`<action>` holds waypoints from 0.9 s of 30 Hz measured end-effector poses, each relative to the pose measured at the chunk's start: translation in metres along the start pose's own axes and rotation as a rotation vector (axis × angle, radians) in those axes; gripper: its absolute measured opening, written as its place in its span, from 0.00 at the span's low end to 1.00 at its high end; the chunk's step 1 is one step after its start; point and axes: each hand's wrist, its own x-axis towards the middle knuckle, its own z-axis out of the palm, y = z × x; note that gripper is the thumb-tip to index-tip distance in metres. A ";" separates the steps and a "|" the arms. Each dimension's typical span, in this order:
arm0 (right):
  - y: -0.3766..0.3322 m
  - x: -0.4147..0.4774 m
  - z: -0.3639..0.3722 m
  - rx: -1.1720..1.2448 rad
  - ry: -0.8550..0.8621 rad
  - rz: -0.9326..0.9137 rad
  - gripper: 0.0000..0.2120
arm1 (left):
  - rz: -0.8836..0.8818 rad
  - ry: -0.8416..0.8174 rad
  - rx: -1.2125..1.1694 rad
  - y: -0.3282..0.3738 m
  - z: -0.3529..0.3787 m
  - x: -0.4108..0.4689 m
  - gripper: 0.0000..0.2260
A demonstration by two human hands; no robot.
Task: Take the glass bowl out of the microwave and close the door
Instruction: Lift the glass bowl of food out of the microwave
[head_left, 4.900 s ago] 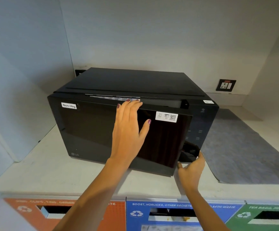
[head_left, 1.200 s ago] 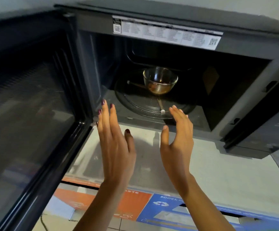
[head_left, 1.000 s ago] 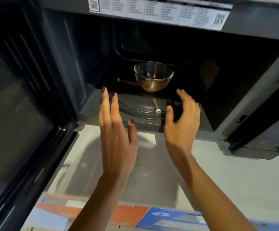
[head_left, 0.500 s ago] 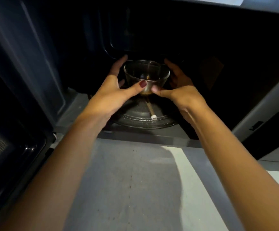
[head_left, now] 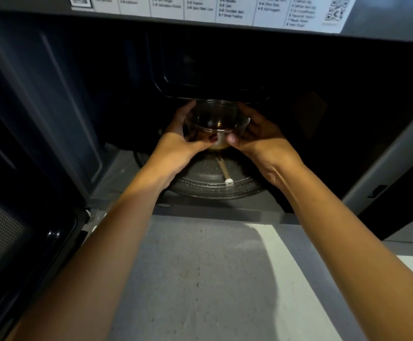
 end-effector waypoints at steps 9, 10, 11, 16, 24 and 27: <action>-0.012 -0.016 -0.005 -0.044 -0.029 -0.057 0.34 | 0.024 0.063 -0.013 0.006 0.003 -0.013 0.34; -0.014 -0.020 -0.007 -0.037 -0.035 -0.067 0.34 | 0.033 0.061 -0.025 0.010 0.004 -0.017 0.34; -0.016 -0.024 -0.007 -0.028 -0.040 -0.075 0.33 | 0.041 0.060 -0.041 0.013 0.006 -0.021 0.34; -0.027 -0.059 -0.011 -0.003 -0.071 -0.115 0.33 | 0.070 0.060 -0.115 0.033 0.013 -0.052 0.33; -0.033 -0.124 -0.026 -0.021 -0.066 -0.076 0.35 | 0.069 0.046 -0.155 0.053 0.035 -0.108 0.35; -0.037 -0.150 -0.033 -0.002 -0.036 -0.061 0.36 | 0.047 0.027 -0.173 0.057 0.045 -0.125 0.36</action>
